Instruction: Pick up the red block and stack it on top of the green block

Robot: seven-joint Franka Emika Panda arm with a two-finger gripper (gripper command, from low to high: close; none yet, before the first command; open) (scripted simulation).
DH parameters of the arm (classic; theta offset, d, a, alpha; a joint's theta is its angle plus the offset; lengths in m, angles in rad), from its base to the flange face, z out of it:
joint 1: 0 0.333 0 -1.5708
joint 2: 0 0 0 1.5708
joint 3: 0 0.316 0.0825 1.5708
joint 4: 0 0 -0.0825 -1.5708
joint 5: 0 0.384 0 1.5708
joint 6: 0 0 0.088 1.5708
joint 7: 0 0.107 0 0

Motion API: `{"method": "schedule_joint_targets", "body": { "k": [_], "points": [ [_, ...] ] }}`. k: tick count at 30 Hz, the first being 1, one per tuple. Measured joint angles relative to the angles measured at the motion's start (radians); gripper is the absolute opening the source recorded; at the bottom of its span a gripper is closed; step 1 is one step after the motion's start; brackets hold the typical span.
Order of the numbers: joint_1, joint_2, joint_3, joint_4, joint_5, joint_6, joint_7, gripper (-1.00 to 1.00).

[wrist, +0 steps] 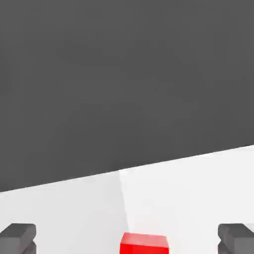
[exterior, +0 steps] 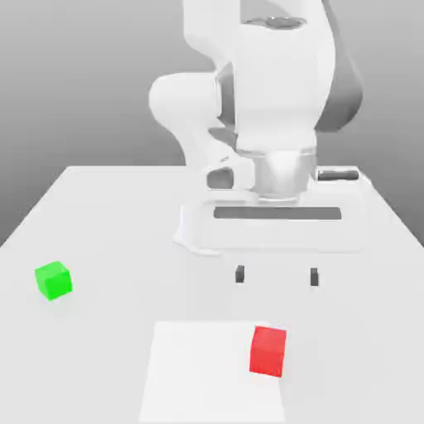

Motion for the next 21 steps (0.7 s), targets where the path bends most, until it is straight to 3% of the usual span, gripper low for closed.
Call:
{"method": "schedule_joint_targets", "body": {
  "k": [8, 9, 16, 21],
  "points": [
    [0.054, 0.292, -0.062, -0.022, -0.143, 0.215, 0.158, 0.0],
    [0.064, 0.318, -0.074, -0.018, -0.151, 0.238, 0.165, -1.0],
    [0.064, 0.321, -0.074, -0.017, -0.155, 0.241, 0.168, -1.0],
    [0.043, 0.163, -0.037, -0.042, -0.083, 0.108, 0.115, -1.0]
  ]
}}
